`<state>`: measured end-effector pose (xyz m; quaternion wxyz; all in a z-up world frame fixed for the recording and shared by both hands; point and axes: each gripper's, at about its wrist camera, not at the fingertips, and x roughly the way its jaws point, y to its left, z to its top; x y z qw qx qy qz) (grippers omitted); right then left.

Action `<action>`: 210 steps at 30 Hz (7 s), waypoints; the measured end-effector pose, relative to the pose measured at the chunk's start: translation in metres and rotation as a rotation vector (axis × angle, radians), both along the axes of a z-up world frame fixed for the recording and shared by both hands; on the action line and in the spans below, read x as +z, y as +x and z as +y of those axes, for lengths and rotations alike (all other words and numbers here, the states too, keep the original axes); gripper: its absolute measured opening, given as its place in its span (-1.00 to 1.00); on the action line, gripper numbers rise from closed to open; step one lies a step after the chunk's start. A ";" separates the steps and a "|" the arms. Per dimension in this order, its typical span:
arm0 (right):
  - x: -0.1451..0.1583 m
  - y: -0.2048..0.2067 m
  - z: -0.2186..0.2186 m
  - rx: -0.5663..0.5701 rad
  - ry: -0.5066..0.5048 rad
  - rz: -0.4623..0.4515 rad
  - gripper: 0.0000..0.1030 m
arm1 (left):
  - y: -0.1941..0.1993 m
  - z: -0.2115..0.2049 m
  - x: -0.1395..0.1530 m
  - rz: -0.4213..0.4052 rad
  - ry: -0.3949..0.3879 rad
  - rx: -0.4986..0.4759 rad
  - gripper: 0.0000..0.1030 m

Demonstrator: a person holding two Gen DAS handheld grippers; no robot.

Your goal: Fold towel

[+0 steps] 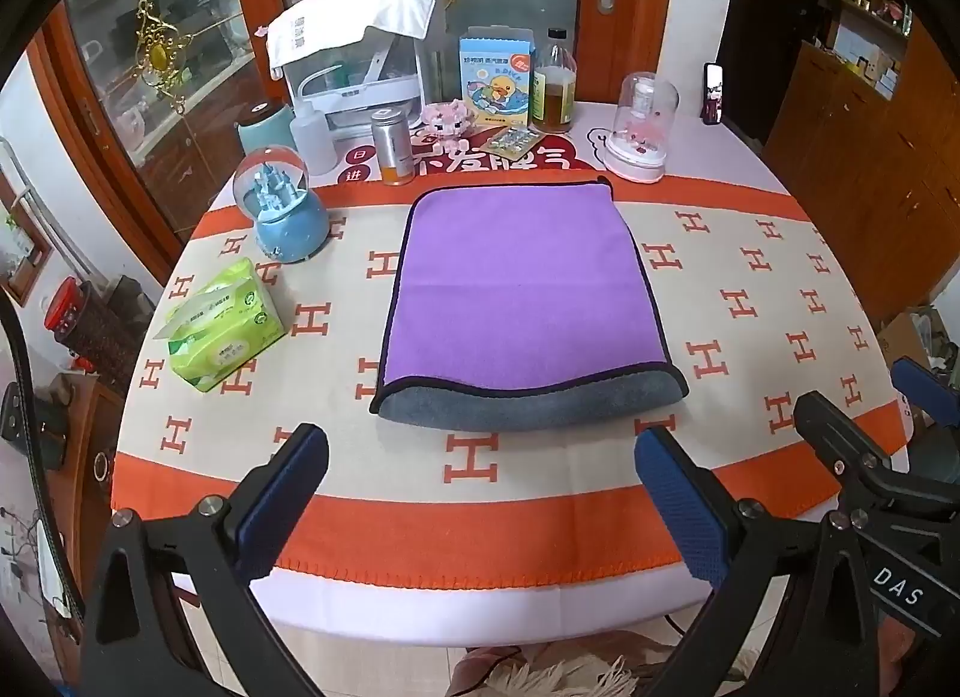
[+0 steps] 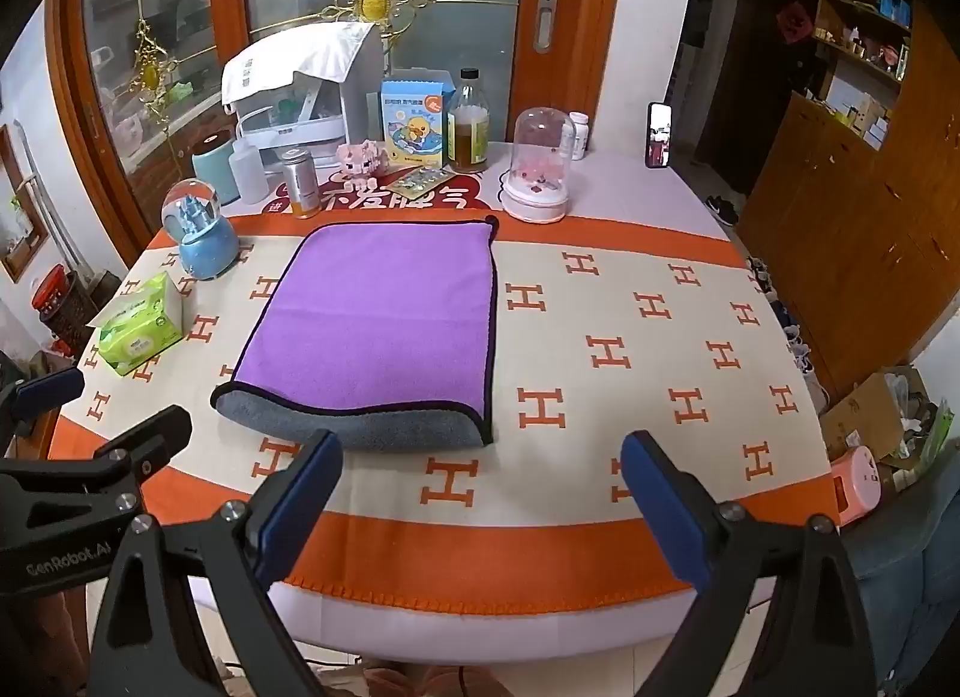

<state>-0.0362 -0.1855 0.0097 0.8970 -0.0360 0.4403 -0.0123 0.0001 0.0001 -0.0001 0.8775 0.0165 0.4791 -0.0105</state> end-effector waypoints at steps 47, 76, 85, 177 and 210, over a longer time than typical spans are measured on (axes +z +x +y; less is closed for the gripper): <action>-0.007 0.005 0.010 0.014 0.001 0.004 0.84 | 0.003 0.016 -0.012 0.011 -0.007 0.010 0.96; -0.026 0.026 0.006 0.035 0.038 0.088 0.84 | 0.020 0.014 -0.031 0.077 0.010 0.034 0.95; -0.043 0.044 0.009 0.059 0.038 0.136 0.84 | 0.040 0.021 -0.040 0.083 -0.003 0.041 0.95; -0.159 0.140 -0.024 0.370 0.141 0.344 -0.91 | 0.140 0.079 -0.172 0.320 -0.042 -0.325 -0.85; -0.150 0.371 -0.020 0.100 0.026 0.133 -0.91 | 0.381 0.054 -0.172 0.103 0.153 0.007 -0.86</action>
